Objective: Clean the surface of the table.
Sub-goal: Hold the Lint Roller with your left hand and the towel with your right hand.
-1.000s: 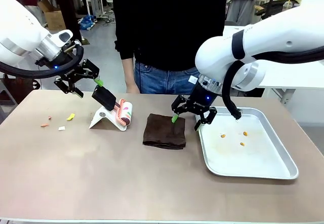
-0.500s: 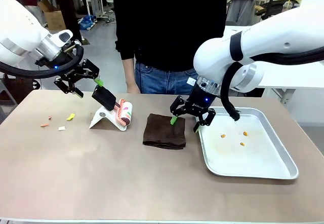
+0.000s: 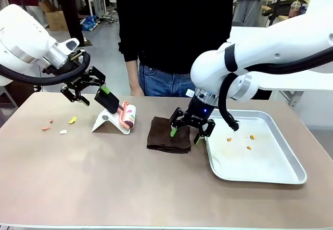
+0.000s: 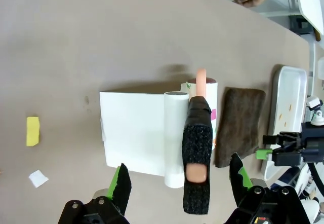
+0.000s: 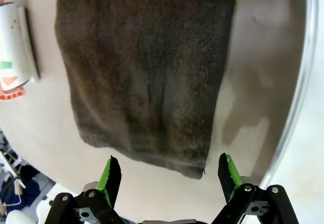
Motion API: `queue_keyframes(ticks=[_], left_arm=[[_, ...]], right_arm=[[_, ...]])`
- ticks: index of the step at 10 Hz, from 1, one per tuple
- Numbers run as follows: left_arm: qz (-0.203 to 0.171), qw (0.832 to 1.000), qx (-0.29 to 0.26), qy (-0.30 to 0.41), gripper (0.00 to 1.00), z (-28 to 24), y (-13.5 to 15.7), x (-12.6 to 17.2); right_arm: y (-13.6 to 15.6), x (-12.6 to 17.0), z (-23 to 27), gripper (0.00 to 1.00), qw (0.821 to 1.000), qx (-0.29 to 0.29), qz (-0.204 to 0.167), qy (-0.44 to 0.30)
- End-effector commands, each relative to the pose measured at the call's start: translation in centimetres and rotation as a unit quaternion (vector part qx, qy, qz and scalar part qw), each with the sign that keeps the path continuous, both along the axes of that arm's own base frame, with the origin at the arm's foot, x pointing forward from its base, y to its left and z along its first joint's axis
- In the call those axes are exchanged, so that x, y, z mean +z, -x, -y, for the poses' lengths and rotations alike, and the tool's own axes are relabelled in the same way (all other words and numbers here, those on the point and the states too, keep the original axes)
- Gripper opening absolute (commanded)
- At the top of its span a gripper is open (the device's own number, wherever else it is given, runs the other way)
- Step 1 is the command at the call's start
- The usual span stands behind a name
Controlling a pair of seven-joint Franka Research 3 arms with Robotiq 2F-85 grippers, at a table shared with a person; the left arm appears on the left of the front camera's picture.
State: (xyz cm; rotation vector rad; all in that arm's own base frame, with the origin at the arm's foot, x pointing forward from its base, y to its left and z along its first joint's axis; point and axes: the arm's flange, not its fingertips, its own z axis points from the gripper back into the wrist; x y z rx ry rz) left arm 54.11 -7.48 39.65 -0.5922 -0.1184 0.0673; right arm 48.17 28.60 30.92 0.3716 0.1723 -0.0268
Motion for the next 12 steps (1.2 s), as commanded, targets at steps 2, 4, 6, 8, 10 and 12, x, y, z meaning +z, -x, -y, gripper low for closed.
queue_keyframes(ticks=[2,4,6,8,10,12], left_arm=[[0.004,1.0,-0.005,0.028,1.0,0.6,-0.9,-0.5],[0.009,0.999,-0.016,0.046,1.0,0.9,-1.0,-0.7],[0.004,0.999,-0.024,0.049,1.0,0.9,-1.1,-0.8],[0.002,0.998,-0.029,0.05,1.0,0.8,-1.1,-0.9],[0.003,0.998,-0.033,0.05,1.0,0.8,-1.1,-0.9],[0.004,0.998,-0.033,0.05,1.0,0.8,-1.1,-0.9]], right_arm=[[-1.4,-0.9,-2.1,1.0,0.999,-0.015,0.008,0.039],[-2.2,-1.5,-2.3,1.0,0.999,-0.034,0.012,0.04],[-2.5,-1.5,-2.0,1.0,0.997,-0.059,0.046,0.022],[-2.7,-1.6,-1.9,1.0,0.997,-0.05,0.056,0.014],[-3.2,-1.9,-1.8,1.0,0.996,-0.063,0.067,0.006],[-3.3,-1.9,-1.5,1.0,0.993,-0.08,0.091,-0.006]])
